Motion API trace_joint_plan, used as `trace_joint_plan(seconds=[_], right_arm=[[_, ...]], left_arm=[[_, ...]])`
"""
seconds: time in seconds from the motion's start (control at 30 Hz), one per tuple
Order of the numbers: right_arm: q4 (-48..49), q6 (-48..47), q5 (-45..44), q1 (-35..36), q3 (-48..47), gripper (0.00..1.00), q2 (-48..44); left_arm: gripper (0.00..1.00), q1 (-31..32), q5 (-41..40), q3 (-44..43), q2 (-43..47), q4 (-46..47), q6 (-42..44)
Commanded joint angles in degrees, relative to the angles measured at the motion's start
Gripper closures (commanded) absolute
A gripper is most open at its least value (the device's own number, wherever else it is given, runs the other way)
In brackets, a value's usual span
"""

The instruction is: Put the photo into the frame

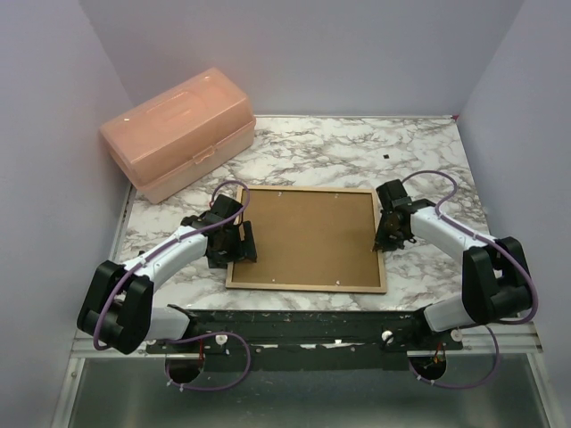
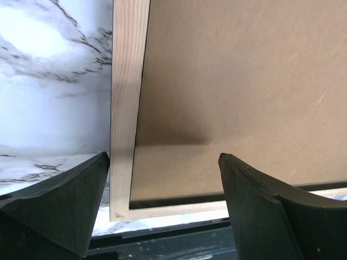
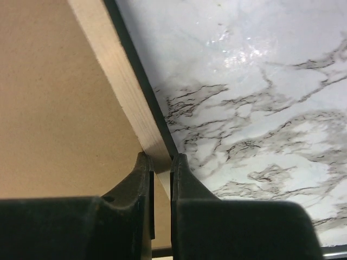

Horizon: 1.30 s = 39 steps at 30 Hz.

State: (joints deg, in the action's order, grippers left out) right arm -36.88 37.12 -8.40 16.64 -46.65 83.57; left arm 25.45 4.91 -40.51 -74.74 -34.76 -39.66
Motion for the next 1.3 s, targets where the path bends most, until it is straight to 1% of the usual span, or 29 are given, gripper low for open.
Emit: trace_joint_plan(seconds=[0.0,0.2,0.23,0.33,0.37,0.4,0.43,0.5,0.53,0.63,0.73,0.97,1.17,1.23,1.27], right_arm=[[-0.4,1.0,-2.4,-0.3,-0.1,0.99,0.3],[-0.6,1.2,-1.8,-0.2,-1.6,0.99,0.1],[-0.9,1.0,-1.4,-0.3,-1.9,0.99,-0.1],[-1.2,0.3,0.2,-0.3,-3.1,0.92,-1.1],[-1.4,0.1,0.6,-0.3,-3.5,0.83,-1.4],[-1.5,0.0,1.1,-0.3,-3.8,0.78,-1.9],[-1.6,0.0,1.4,-0.3,-4.1,0.67,-2.2],[-1.6,-0.2,2.0,-0.3,-4.3,0.56,-2.8],[-1.5,-0.3,2.2,-0.3,-4.3,0.48,-2.8],[-1.0,-0.2,3.1,-0.3,-4.1,0.35,-2.7],[-0.3,-0.2,4.3,-0.3,-3.7,0.28,-2.1],[0.2,-0.8,4.6,-0.4,-3.4,0.28,-1.1],[0.7,-1.3,4.8,-0.6,-3.5,0.28,0.0],[1.1,-1.4,5.2,-0.6,-3.5,0.28,0.4],[1.3,-1.4,5.4,-0.8,-3.6,0.28,0.6]], left_arm=[[0.16,-0.4,0.4,-0.4,-0.1,1.0,0.8],[0.16,-0.7,-0.4,-0.9,1.1,0.8,1.1],[0.16,-1.1,-0.6,-1.1,1.5,0.8,1.2],[0.16,-3.7,-0.6,-2.0,1.9,0.8,1.9],[0.16,-4.7,-0.5,-2.5,1.7,0.9,2.4],[0.16,-5.9,-0.3,-3.1,1.5,0.9,2.8],[0.16,-6.9,0.0,-3.8,1.1,0.8,3.2],[0.16,-8.5,0.7,-5.4,0.2,1.4,3.8],[0.16,-9.1,0.8,-6.4,-0.6,1.7,3.8],[0.16,-10.1,1.3,-9.4,-3.6,2.7,3.6],[0.17,-10.2,1.7,-13.2,-8.0,3.2,2.9],[0.22,-10.2,-1.9,-22.1,-18.0,0.9,2.4],[0.29,-10.0,-1.9,-25.6,-23.6,-0.1,3.4],[0.31,-9.3,-3.3,-27.0,-25.0,-1.6,3.8],[0.34,-8.9,-3.7,-27.7,-25.4,-2.0,4.3]])
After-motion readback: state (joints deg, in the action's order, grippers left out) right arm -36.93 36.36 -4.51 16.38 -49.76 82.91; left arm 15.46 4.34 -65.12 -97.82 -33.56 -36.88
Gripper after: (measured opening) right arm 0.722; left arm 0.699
